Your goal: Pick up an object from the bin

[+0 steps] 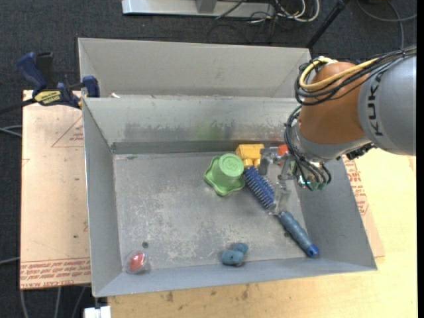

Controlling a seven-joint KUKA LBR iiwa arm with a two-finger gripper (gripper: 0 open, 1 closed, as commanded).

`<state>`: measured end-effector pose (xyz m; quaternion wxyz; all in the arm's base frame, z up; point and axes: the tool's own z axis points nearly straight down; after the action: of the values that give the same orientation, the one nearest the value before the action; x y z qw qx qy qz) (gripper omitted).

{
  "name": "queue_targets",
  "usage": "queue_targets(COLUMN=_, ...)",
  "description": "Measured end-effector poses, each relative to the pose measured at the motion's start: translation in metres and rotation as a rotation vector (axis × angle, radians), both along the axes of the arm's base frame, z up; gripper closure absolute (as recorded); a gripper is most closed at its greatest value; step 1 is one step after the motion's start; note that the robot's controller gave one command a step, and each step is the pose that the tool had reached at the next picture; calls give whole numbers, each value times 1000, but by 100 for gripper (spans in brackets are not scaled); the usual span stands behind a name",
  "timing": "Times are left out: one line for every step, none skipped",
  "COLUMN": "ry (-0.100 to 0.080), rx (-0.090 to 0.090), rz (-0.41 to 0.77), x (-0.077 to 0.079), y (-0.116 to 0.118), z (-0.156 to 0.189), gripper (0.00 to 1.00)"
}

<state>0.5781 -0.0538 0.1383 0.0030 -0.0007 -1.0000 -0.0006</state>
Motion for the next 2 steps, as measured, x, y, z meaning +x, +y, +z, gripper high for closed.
queue_targets(ry=-6, rx=-2, rz=-63, x=-3, y=-34, z=-72, gripper=0)
queue_targets(ry=-7, rx=-1, rz=-297, x=-22, y=-25, z=-69, gripper=0)
